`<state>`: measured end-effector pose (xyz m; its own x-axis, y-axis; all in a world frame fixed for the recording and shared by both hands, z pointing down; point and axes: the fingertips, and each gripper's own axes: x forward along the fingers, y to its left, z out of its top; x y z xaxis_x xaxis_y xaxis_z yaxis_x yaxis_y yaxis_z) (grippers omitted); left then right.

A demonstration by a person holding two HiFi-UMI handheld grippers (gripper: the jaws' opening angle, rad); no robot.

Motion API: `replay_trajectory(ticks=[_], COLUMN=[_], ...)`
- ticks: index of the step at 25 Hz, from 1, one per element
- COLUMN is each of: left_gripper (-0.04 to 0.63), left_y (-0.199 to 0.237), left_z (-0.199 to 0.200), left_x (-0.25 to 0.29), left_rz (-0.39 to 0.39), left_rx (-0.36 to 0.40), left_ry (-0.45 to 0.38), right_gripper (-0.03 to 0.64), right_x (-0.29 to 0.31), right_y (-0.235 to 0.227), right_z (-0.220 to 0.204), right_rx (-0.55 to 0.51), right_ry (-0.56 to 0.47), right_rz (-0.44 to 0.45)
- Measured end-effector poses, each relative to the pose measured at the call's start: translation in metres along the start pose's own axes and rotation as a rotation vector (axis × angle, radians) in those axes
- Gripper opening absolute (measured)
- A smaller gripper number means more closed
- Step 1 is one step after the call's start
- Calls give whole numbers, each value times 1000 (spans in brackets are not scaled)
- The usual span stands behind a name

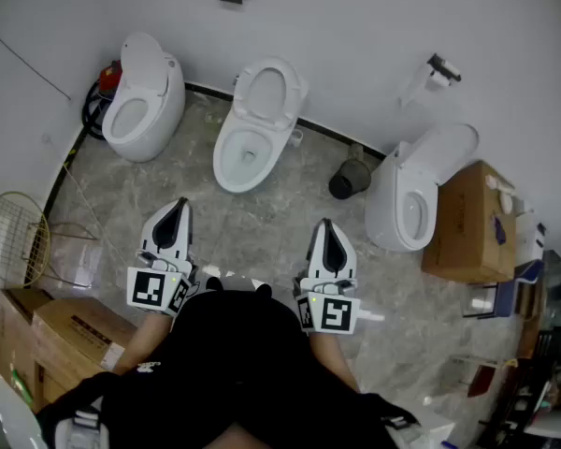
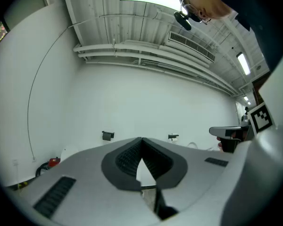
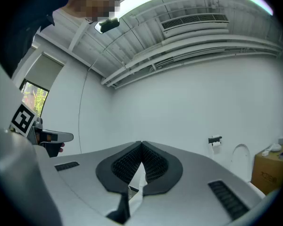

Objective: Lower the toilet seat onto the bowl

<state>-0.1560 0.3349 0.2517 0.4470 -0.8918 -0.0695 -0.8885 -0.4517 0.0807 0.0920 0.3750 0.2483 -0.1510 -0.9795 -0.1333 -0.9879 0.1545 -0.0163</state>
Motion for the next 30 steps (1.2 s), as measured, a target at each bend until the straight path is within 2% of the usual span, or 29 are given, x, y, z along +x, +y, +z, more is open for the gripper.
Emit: replay_trajectory(ticks=[16,30], left_gripper=[5,8], left_y=[-3,-1], left_z=[-2,-5], left_x=[5,6], left_rz=[-22,-8], left_rx=[16,48], left_ry=[2,5], right_gripper=[17,23], right_x=[-3,-2], right_y=[-5,-4], right_z=[-3,-7], right_rx=[29,3], right_ry=[-14,2], right_rz=[-18,-25])
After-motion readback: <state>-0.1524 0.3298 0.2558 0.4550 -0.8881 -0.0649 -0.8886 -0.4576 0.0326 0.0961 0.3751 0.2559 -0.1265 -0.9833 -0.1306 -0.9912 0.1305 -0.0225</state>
